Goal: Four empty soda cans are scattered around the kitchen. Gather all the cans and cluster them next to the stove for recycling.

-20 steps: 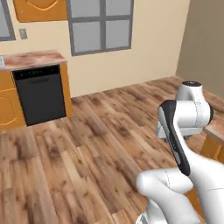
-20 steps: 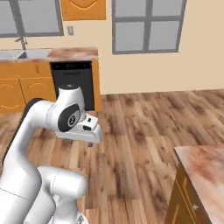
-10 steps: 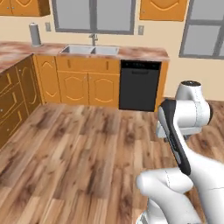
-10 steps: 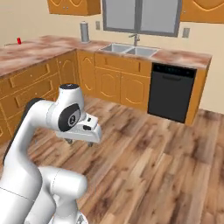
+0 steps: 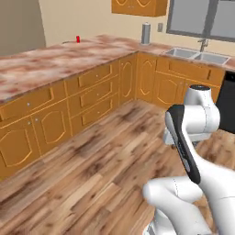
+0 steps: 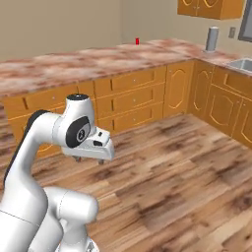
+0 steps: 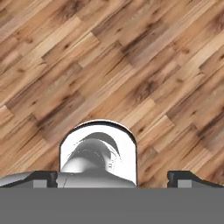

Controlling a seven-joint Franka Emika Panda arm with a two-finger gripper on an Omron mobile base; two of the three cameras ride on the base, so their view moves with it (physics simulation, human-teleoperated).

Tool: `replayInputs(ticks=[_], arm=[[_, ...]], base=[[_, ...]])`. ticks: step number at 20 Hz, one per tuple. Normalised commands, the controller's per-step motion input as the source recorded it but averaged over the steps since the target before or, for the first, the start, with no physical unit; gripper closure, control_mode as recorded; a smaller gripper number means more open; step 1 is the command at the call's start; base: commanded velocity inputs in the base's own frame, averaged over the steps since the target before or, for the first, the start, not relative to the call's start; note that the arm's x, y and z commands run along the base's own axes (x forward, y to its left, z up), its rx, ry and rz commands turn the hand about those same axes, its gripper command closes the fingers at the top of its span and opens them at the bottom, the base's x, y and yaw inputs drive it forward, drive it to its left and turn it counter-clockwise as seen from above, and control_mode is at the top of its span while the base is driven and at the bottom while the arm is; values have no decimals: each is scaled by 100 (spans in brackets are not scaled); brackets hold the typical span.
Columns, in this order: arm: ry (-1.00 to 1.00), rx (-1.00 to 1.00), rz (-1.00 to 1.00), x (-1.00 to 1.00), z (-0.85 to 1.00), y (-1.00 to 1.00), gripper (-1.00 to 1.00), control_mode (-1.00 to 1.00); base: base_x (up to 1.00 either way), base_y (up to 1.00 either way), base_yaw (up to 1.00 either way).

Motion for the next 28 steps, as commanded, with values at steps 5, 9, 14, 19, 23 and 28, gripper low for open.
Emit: replayInputs(ticks=[5,9,14,19,23,28], arm=[[0,0,0,0,0,0,-100,100],[0,0,0,0,0,0,-100,100],[0,0,0,0,0,0,-100,100],[0,0,0,0,0,0,-100,100],[0,0,0,0,0,0,-100,100],[0,0,0,0,0,0,-100,100]], base=[[2,82,72],[0,100,63],[16,100,47],[84,100,30],[100,100,9],[100,100,0]])
